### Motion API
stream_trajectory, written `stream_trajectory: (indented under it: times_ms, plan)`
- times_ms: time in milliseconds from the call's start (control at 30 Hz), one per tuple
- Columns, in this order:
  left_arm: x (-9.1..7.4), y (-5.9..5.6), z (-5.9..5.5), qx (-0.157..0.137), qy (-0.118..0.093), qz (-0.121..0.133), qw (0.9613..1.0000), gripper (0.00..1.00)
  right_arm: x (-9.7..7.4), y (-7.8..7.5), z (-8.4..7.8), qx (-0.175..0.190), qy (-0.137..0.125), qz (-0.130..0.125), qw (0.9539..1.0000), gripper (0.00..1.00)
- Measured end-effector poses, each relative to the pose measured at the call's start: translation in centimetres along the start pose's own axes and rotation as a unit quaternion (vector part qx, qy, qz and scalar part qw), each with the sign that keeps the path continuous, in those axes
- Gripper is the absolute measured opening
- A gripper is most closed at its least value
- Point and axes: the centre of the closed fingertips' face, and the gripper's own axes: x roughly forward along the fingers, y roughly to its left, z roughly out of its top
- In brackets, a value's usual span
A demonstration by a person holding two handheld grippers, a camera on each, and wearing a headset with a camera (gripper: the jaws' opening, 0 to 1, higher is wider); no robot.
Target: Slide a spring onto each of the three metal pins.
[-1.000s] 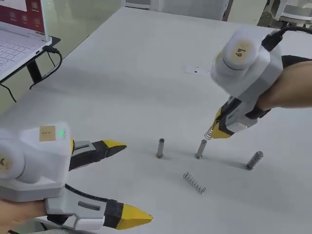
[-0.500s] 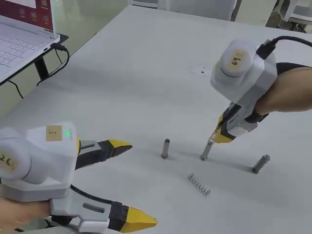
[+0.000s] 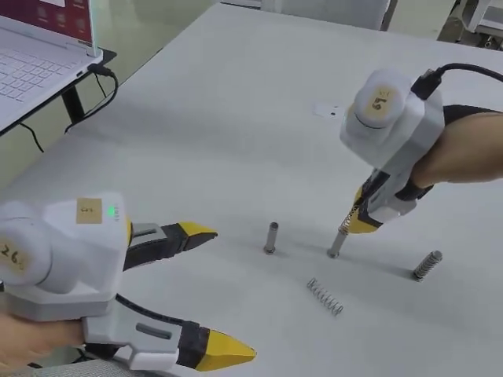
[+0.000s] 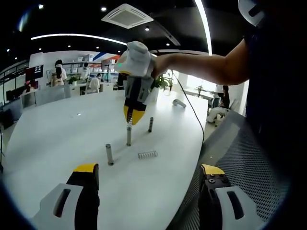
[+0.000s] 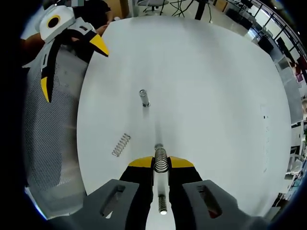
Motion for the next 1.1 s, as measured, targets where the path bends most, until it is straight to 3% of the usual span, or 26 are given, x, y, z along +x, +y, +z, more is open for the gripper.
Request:
stream_trajectory:
  times_ms: [800, 1100]
  plan:
    - [-0.1, 0.1, 0.2, 0.001, 0.001, 0.005, 1.0000, 0.80, 3.9, 0.0, -1.1, -0.007, 0.041, 0.006, 0.9991, 0.08]
    - [-0.2, 0.2, 0.2, 0.001, 0.001, 0.006, 1.0000, 0.80, 4.5, 0.4, -1.6, -0.005, 0.044, 0.007, 0.9990, 0.09]
